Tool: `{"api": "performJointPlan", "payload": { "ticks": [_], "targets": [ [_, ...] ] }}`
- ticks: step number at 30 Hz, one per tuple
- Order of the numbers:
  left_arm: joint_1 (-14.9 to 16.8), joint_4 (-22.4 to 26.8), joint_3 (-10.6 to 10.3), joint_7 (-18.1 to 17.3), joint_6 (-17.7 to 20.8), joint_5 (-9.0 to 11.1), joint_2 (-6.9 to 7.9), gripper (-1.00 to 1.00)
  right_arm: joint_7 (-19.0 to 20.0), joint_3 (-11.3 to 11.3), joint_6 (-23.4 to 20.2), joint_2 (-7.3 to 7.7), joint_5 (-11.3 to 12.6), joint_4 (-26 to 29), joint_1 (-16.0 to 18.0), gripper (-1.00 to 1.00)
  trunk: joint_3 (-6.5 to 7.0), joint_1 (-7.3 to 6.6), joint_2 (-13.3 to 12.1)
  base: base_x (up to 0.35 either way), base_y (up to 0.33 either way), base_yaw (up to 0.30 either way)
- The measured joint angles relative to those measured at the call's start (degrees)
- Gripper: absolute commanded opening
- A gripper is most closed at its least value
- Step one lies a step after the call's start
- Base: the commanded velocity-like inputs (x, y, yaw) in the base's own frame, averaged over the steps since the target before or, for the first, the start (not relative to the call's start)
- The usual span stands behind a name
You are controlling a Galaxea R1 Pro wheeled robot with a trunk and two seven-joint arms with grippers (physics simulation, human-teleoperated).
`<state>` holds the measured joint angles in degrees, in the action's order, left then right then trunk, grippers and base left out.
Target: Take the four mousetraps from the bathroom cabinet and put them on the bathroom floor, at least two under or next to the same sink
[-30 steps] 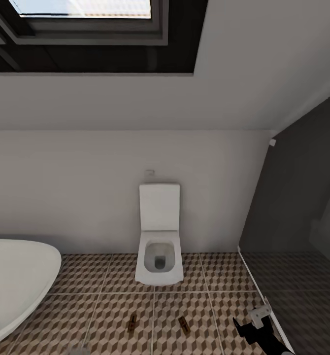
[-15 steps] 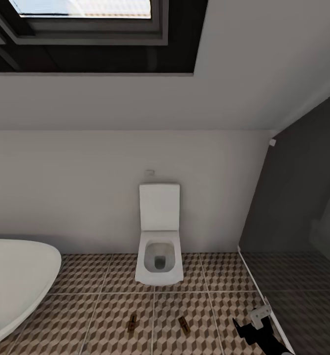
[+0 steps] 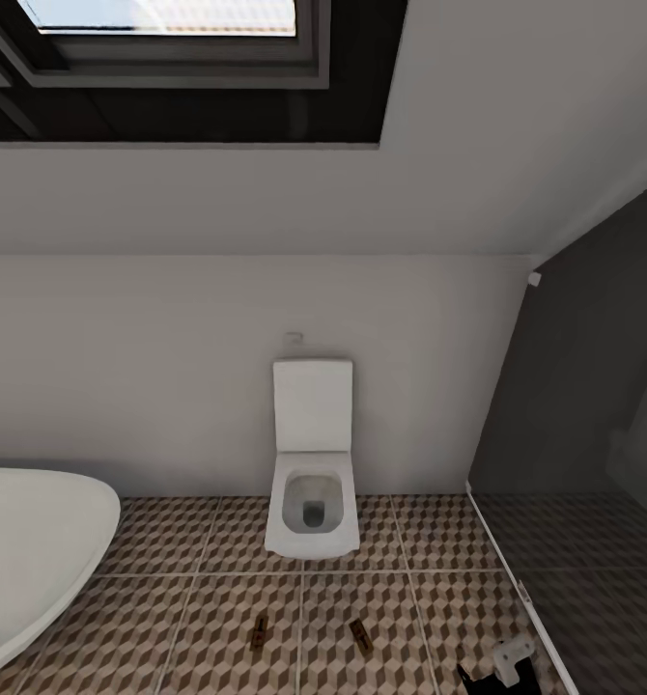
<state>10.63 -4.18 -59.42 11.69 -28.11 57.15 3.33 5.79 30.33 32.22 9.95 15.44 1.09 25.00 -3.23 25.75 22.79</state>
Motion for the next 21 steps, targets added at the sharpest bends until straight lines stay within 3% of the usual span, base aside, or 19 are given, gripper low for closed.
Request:
{"api": "performJointPlan", "payload": {
  "ticks": [16,21],
  "targets": [
    [-0.03,0.04,0.1,-0.05,-0.06,0.06,-0.06,1.0,-1.07,-0.02,-0.26,-1.81,0.04,-0.09,-13.76,1.0,0.0,0.0,0.0,0.0,0.0,0.0],
    [-0.03,0.02,0.1,-0.06,-0.1,0.04,-0.06,1.0,-4.51,-0.46,-0.32,-1.8,0.54,-0.14,-19.01,1.0,0.0,0.0,0.0,0.0,0.0,0.0]
  ]
}}
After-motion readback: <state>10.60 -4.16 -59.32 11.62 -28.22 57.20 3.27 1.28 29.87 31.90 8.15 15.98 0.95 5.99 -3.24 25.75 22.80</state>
